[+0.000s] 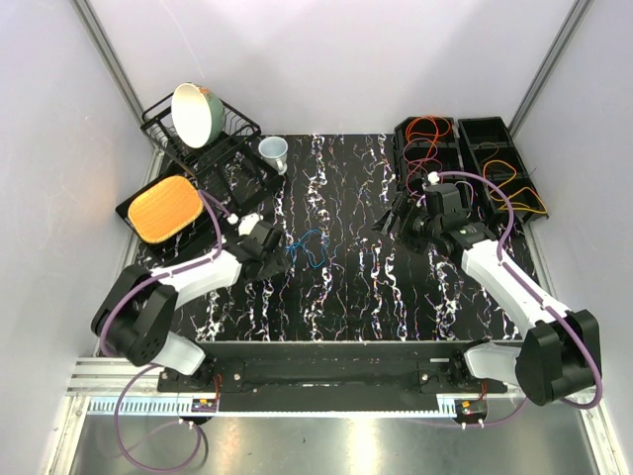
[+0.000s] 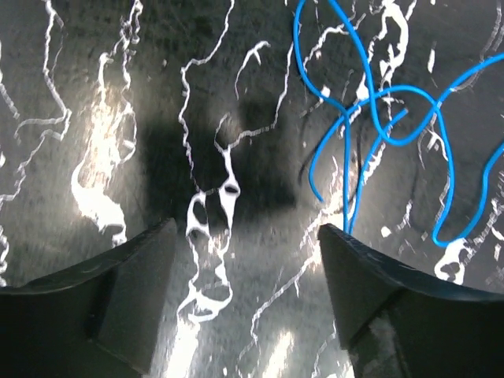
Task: Untangle the cables
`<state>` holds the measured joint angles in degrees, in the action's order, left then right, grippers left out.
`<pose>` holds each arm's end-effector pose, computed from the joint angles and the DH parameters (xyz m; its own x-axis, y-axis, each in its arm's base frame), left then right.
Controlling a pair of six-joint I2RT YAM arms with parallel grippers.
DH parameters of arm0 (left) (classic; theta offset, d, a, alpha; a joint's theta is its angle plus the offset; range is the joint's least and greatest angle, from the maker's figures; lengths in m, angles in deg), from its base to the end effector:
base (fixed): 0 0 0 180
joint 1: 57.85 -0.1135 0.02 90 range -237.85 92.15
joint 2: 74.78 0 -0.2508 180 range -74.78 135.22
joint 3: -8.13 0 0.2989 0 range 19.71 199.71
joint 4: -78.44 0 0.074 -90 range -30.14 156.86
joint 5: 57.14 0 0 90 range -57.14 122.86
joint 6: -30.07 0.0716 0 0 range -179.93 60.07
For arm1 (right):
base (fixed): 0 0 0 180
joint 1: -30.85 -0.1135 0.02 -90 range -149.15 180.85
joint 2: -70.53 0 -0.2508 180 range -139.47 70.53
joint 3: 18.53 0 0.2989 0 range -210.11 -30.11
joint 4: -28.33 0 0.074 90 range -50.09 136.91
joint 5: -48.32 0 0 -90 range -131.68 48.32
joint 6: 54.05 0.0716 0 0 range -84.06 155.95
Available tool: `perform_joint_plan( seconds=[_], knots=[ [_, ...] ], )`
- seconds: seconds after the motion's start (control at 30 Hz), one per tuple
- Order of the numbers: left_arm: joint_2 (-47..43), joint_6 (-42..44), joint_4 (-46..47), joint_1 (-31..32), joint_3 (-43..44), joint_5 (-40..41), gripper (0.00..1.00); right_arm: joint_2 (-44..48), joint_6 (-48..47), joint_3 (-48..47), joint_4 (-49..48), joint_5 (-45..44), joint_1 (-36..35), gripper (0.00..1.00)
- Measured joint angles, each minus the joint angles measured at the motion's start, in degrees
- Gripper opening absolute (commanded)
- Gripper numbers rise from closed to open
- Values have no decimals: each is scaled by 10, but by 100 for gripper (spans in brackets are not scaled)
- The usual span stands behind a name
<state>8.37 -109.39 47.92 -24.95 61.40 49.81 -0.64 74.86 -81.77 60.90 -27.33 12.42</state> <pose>0.2797 -0.1561 0.0897 -0.7775 -0.3628 -0.5137 -0.2957 0.9318 -0.2106 0.3209 0.1256 0.2165 -0.7841 0.3801 -0.4906 0.0095 0.7978 0.6029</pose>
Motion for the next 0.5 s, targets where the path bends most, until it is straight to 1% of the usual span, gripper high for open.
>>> perform_joint_plan(
  seconds=[0.17,0.23,0.33,0.43,0.5],
  knots=[
    [28,8,19,-1,15,-2,67,1,-1,2,-1,4,0,87],
    [28,11,21,-1,24,-2,66,3,-2,6,-1,4,0,87],
    [23,12,19,-1,28,-4,67,5,-3,10,0,3,0,87],
    [0,12,6,0,28,-4,72,5,-3,11,0,3,0,87],
    [-17,12,6,0,26,-4,73,4,-4,11,0,4,0,87]
  ],
)
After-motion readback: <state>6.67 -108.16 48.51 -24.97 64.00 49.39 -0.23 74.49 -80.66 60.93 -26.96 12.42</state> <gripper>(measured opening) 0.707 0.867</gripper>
